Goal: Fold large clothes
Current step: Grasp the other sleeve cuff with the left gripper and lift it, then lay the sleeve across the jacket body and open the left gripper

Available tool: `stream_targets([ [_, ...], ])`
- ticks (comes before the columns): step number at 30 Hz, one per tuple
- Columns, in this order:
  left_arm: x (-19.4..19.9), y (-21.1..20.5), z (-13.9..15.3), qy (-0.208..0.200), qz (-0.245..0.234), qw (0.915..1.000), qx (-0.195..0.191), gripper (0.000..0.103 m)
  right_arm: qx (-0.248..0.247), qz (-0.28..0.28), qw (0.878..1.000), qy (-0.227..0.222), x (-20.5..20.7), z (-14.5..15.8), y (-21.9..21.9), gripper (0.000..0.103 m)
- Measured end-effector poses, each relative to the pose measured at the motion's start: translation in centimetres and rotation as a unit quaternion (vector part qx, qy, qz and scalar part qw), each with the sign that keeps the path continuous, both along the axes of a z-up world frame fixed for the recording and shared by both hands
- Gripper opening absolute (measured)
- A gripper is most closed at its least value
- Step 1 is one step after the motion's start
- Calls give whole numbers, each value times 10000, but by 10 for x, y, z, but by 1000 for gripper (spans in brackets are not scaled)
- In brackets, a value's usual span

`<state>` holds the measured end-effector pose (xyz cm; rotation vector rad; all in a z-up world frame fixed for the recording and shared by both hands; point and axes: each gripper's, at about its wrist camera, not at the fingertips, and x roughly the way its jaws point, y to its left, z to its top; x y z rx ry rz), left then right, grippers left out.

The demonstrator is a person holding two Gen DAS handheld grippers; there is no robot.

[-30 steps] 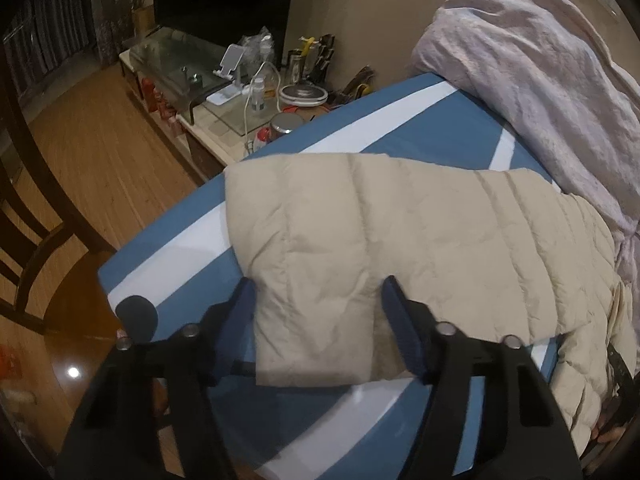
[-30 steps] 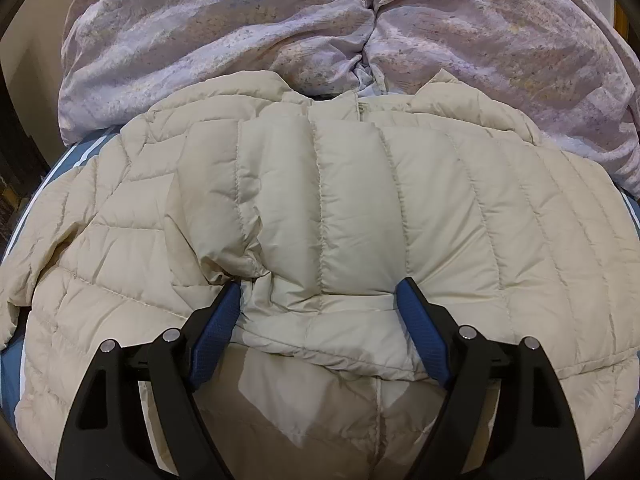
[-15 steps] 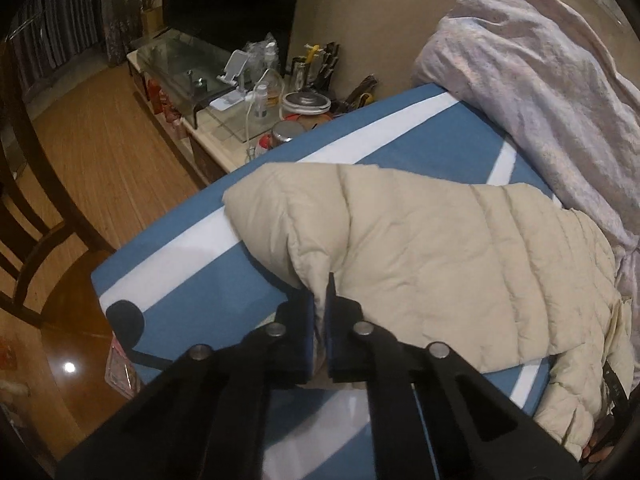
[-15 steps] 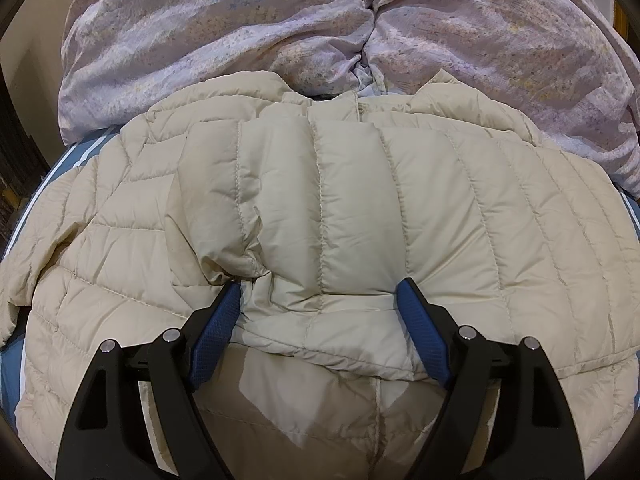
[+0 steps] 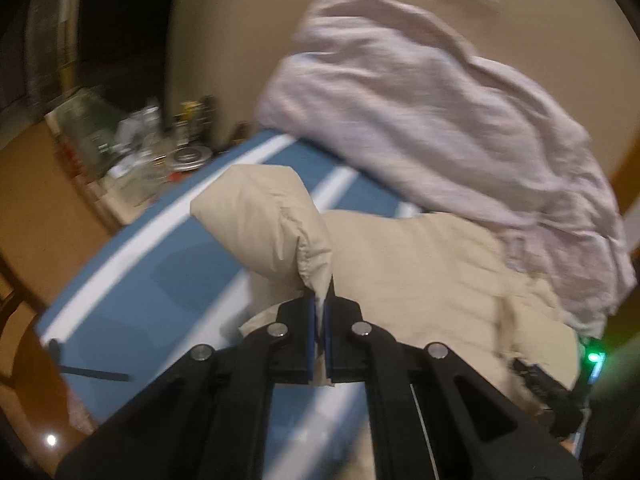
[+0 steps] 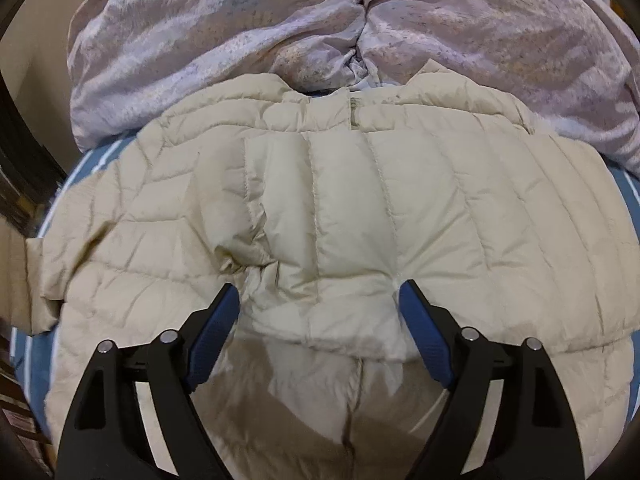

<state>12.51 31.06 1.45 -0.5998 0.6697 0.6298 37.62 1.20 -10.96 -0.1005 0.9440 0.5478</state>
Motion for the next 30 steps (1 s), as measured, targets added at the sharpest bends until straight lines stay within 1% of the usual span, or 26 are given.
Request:
stream_targets([
  [3, 34, -33, 10, -164, -460, 9988, 0, 3, 69, 3, 10000, 21, -4, 6, -11, 88],
  [7, 78, -82, 13, -303, -1124, 9931, -102, 3, 109, -102, 9999, -46, -8, 12, -32, 91],
  [12, 124, -140, 7, -355, -1832, 9822, -212, 3, 133, -296, 9995, -57, -4, 10, -62, 91],
  [16, 155, -179, -6, -395, -2270, 9719, -490, 3, 140, -411, 9991, -7, 1, 6, -82, 91],
  [20, 175, -207, -20, -364, -2532, 9641, -717, 3, 267, -473, 9985, -84, 2, 6, -97, 91],
  [23, 186, -220, -31, -301, -2645, 9601, -864, 3, 295, -548, 9979, -193, 2, 7, -105, 91],
  [26, 191, -226, -37, -269, -2730, 9567, -969, 4, 385, -588, 9973, -196, 3, 7, -113, 90],
  [28, 193, -229, -39, -247, -2799, 9542, -1032, 5, 456, -638, 9967, -196, 5, 8, -117, 87],
  [30, 194, -231, -39, -246, -2845, 9524, -1066, 8, 513, -675, 9962, -179, 6, 8, -119, 81],
])
